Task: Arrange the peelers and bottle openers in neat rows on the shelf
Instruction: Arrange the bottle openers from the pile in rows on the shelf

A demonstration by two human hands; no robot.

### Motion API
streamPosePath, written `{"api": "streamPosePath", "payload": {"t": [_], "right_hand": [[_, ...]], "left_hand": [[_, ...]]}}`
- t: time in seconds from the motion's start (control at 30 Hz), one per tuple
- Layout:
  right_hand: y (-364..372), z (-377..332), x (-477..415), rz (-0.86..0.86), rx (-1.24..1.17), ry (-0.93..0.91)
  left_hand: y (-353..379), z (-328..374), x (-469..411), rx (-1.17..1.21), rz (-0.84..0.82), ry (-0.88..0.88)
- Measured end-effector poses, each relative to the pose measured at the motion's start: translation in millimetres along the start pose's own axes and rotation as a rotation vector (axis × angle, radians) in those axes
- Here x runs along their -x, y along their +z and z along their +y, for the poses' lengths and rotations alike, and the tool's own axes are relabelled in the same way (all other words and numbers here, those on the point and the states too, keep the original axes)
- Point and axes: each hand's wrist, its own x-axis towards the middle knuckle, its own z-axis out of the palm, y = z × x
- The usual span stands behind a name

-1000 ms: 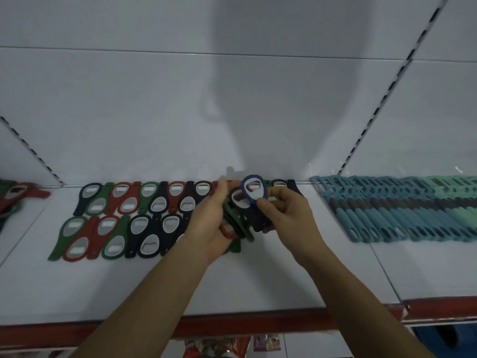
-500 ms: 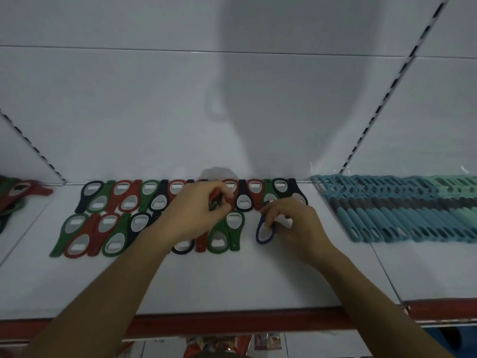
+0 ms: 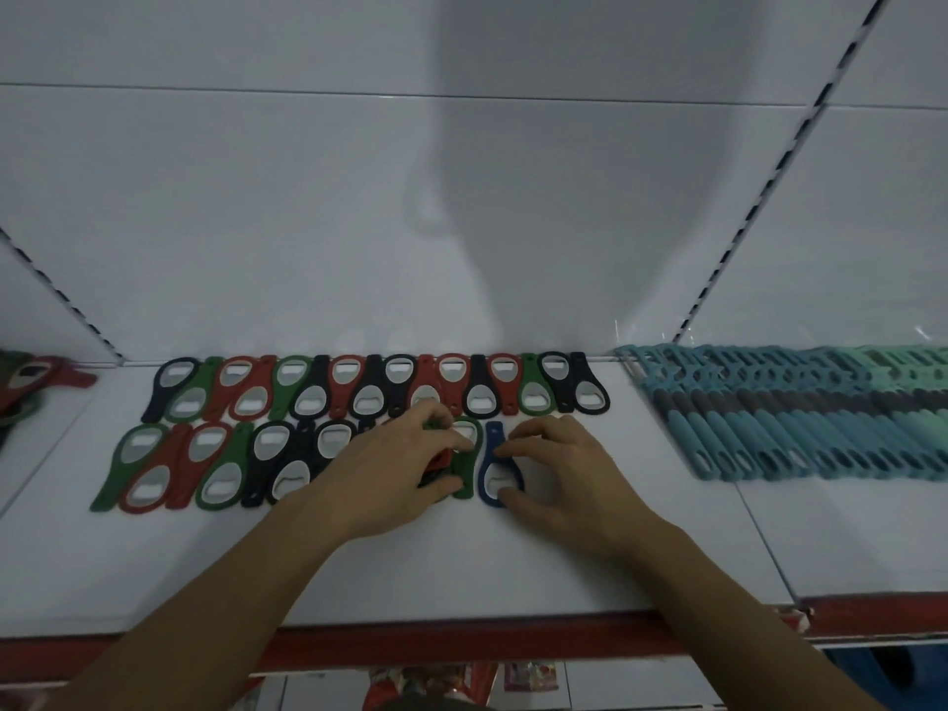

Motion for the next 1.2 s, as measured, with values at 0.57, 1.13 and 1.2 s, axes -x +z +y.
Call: {"api": "streamPosePath", "payload": {"t": [0.57,1.13,1.2], "right_hand": [[-6.0,-24.7,-12.5,0.286,-0.530,0.094],[-27.0,4.7,-17.7,0.267,-0.640,0.454],[-22.9,7.8,-14.6,0.179,-0.458,0.497]], "left_hand": [[-27.1,28.5,-15.3,1.731,0.309,-0.229],[-15.5,32.8,-29.1,0.468,0.284,-0.215],[-13.2,31.4,-26.4,0.257,0.174,-0.115]]}}
